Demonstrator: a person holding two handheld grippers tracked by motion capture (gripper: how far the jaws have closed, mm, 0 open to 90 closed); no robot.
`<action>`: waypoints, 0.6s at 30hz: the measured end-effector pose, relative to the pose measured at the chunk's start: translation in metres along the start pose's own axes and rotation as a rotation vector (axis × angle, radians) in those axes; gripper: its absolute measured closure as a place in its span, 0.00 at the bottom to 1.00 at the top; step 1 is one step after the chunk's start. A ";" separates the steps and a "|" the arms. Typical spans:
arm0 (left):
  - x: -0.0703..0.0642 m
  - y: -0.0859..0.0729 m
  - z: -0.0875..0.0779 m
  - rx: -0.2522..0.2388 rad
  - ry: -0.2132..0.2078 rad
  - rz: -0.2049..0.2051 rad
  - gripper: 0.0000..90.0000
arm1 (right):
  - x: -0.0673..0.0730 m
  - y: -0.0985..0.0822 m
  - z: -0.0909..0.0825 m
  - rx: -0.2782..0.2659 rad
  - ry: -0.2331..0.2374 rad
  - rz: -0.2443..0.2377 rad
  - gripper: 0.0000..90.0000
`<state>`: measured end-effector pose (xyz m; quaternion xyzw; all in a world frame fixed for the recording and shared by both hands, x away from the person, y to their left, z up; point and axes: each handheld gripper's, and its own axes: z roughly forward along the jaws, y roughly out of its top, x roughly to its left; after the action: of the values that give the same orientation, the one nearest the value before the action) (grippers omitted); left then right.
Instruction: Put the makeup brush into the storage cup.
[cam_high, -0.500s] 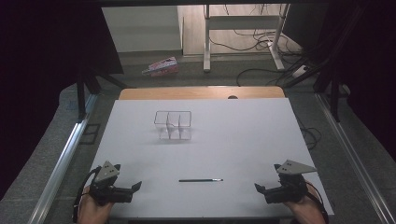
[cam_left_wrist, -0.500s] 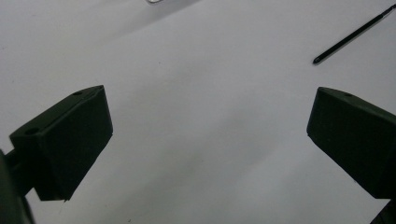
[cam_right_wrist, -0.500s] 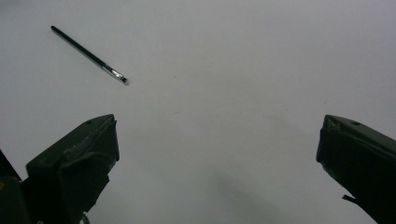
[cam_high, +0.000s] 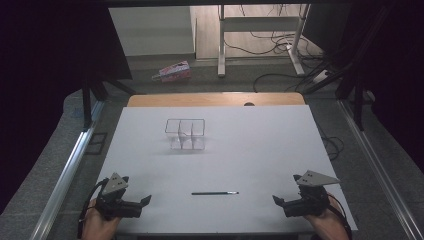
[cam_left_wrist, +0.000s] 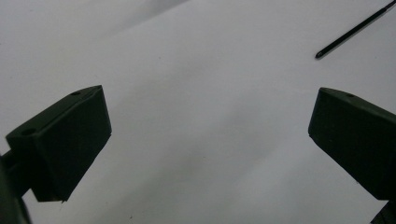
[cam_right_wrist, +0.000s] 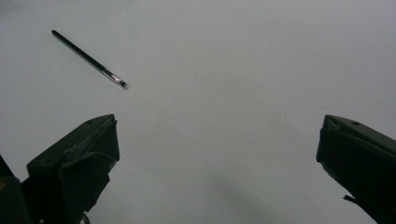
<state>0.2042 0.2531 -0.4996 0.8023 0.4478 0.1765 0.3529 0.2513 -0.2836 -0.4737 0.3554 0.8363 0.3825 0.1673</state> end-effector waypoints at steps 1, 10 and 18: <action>0.000 0.000 0.000 0.003 0.001 0.000 0.00 | 0.000 0.000 0.000 0.003 -0.002 -0.001 0.00; 0.001 0.000 0.000 0.023 0.002 -0.009 0.00 | 0.000 0.000 0.003 0.030 -0.004 -0.010 0.00; 0.000 0.003 0.003 0.073 0.022 0.016 0.00 | 0.001 0.000 0.004 0.046 -0.007 -0.008 0.00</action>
<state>0.2082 0.2506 -0.4996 0.8162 0.4514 0.1716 0.3172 0.2531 -0.2812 -0.4767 0.3572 0.8457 0.3611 0.1636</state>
